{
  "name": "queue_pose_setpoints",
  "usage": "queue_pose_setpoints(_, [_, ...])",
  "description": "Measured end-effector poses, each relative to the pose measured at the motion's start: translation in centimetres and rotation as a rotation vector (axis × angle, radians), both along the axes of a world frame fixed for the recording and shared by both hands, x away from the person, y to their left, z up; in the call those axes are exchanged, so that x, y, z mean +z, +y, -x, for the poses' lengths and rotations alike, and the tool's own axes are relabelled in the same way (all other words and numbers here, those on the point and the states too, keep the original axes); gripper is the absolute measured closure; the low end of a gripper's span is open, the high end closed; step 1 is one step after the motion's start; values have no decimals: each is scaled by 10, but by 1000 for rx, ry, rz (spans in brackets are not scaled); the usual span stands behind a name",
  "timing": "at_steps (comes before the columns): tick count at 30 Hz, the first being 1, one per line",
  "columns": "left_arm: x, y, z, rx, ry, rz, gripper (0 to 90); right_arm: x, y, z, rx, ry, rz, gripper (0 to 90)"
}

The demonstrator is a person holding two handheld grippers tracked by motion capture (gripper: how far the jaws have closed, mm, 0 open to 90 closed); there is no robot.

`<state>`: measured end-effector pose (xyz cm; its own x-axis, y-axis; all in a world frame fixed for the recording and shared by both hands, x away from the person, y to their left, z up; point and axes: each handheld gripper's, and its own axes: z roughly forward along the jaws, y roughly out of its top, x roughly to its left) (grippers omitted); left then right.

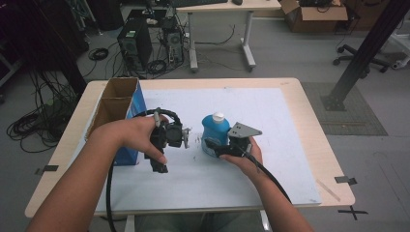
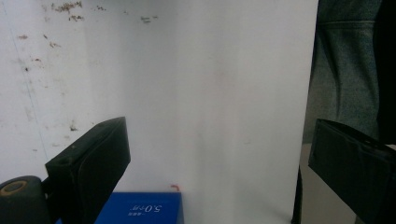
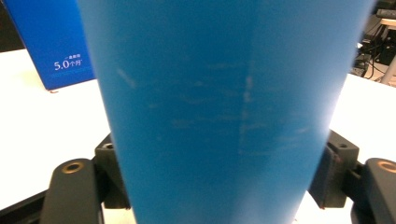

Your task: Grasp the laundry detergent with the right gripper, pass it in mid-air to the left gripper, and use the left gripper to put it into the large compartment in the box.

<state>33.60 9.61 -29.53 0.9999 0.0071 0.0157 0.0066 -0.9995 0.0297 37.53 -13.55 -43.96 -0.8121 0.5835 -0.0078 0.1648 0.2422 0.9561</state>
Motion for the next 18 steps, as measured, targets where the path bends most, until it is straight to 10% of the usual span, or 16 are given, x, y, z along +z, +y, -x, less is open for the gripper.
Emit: queue_pose_setpoints(18, [0,-1,0,0,0,-1,58,-1,3,2,38,-1,-1,446])
